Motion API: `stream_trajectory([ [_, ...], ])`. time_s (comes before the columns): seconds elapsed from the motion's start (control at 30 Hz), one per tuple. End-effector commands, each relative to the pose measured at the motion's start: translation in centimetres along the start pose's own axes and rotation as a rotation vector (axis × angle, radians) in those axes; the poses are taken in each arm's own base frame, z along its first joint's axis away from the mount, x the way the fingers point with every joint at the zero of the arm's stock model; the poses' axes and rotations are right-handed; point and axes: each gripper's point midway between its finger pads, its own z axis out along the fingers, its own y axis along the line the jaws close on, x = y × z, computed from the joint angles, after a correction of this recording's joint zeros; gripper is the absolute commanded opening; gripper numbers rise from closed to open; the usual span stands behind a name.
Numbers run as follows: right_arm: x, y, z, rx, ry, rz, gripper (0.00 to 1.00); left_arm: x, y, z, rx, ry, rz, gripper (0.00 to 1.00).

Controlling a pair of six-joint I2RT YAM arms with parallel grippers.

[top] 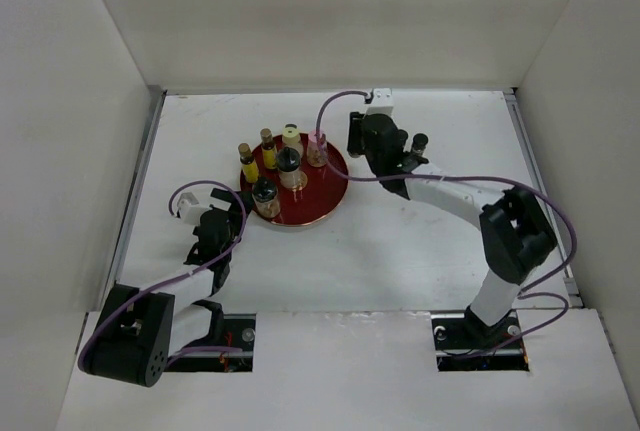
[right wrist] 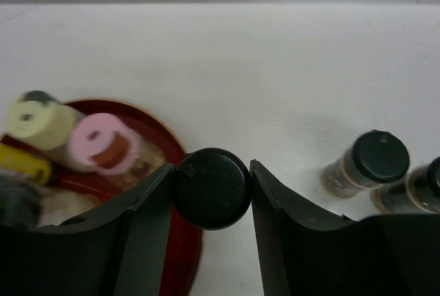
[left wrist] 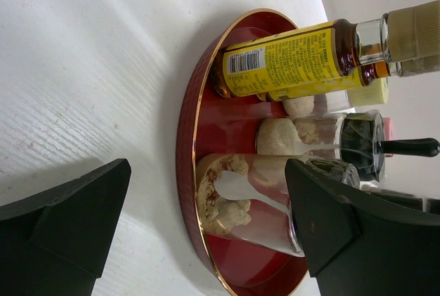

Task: Organize the condiment bottles

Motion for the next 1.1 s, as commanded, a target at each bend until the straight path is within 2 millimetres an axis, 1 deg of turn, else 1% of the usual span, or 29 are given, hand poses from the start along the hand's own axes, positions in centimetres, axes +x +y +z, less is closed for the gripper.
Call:
stream_trajectory([
  [0.0,-4.4,4.7,-3.6,-0.11,-0.139,0.059,0.38,-1.1,-2.3,0.0,0.075,-0.038,-0.021,1.0],
  [0.13,-2.5,11.2,-5.7,-0.231,-0.115,0.064,0.38,-0.8,-2.1,0.1,0.068,-0.026,-0.022,1.0],
  [0.23,-0.7,15.5,-7.1,-0.309,-0.098,0.043,0.38,-1.3,-2.5,0.0,0.081,-0.037,-0.024,1.0],
  [0.33,1.0,18.6,-8.1,-0.363,-0.075,0.011,0.38,-1.4,-2.4,-0.1,0.08,-0.044,-0.022,1.0],
  [0.4,2.1,19.7,-8.6,-0.381,-0.065,-0.003,0.38,-1.2,-2.4,-0.2,0.082,-0.036,-0.027,1.0],
  [0.5,3.8,20.8,-8.9,-0.398,-0.035,-0.016,0.39,-1.5,-2.6,-0.2,0.089,-0.045,-0.026,1.0],
  [0.6,5.1,21.1,-8.9,-0.398,-0.02,-0.035,0.39,-1.0,-2.5,-0.1,0.083,-0.03,-0.024,1.0],
  [0.8,7.7,20.1,-8.3,-0.36,0.017,-0.059,0.41,-1.2,-2.7,-0.2,0.089,-0.034,-0.023,1.0],
  [0.97,8.9,19.1,-8.0,-0.325,0.033,-0.055,0.41,-1.2,-2.9,-0.3,0.096,-0.036,-0.025,1.0],
  [1.03,9.4,19.0,-8.0,-0.324,0.042,-0.053,0.44,-1.1,-2.7,-0.2,0.09,-0.032,-0.024,1.0],
  [1.07,9.6,19.0,-7.9,-0.323,0.045,-0.052,0.48,-0.9,-2.6,-0.2,0.089,-0.024,-0.024,1.0],
])
